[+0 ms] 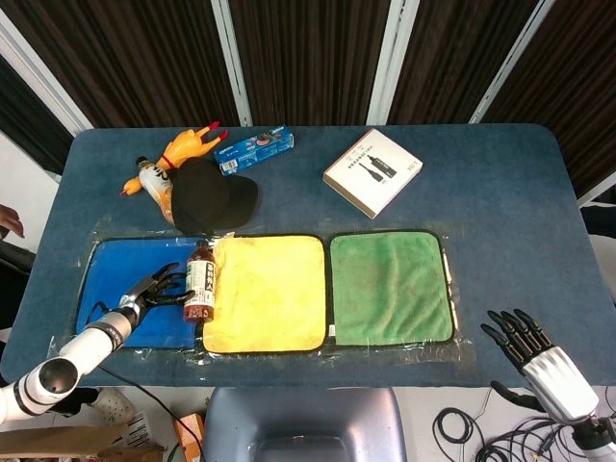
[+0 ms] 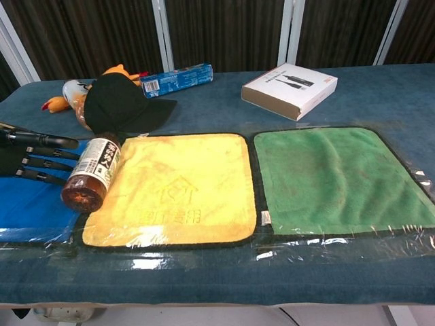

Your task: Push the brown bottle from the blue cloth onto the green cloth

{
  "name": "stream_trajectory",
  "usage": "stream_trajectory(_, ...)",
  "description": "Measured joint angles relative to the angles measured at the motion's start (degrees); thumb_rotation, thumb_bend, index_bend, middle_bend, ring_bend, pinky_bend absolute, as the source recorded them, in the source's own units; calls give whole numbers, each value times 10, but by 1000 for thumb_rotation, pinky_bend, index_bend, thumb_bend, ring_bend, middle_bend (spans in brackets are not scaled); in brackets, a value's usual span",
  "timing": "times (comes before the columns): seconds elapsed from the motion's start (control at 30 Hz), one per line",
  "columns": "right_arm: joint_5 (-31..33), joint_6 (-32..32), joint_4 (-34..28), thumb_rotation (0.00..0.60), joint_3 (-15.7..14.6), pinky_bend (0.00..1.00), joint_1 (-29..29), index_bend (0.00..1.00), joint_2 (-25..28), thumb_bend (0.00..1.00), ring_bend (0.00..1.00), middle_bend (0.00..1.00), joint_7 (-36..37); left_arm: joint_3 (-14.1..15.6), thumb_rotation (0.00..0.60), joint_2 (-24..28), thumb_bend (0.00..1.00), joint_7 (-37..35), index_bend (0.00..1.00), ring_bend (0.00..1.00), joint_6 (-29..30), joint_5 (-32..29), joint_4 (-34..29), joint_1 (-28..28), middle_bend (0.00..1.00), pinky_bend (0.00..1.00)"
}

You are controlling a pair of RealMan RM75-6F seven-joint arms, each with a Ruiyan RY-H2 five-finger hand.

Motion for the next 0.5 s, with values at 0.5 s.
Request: stream_trajectory(0.5,-3,-2,-2,600,0,0,0,0,-1,143,0,0,-4,-14,600,2,233,-18,0,98,-26,-16,-20,-20,133,350)
